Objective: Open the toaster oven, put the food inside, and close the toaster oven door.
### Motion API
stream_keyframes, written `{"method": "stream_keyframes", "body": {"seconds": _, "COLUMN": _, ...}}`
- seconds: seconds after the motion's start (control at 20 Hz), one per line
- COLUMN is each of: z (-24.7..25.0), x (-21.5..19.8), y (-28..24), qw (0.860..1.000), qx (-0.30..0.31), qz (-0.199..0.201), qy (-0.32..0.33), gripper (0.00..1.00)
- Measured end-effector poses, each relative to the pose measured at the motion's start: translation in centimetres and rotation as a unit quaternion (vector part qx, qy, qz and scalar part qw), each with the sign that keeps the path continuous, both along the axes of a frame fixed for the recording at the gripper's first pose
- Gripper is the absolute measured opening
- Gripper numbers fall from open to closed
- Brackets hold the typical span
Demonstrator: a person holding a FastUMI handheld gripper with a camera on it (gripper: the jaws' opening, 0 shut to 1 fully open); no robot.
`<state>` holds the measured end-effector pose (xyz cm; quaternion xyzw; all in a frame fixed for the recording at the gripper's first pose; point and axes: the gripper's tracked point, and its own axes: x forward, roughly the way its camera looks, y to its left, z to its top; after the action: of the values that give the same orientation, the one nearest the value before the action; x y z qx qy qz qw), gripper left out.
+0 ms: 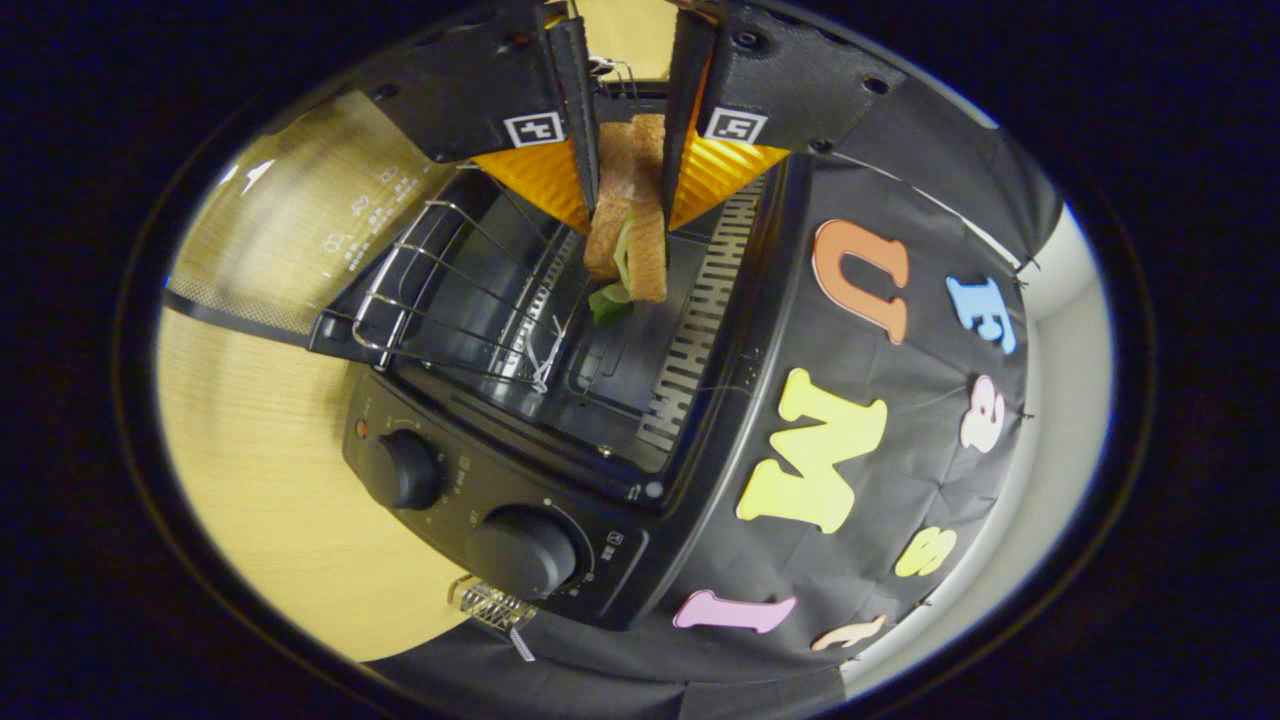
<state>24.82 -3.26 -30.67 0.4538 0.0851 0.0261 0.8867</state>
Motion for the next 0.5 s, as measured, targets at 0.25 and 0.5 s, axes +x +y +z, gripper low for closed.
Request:
{"method": "stream_keyframes", "body": {"seconds": 0.25, "z": -1.5, "x": 1.2, "y": 0.2, "qw": 0.999, "qx": -0.028, "qz": 0.003, "qy": 0.018, "gripper": 0.46}}
{"method": "stream_keyframes", "body": {"seconds": 0.5, "z": -1.2, "x": 0.3, "y": 2.1, "qw": 0.984, "qx": -0.171, "qz": 0.023, "qy": 0.041, "gripper": 0.80}}
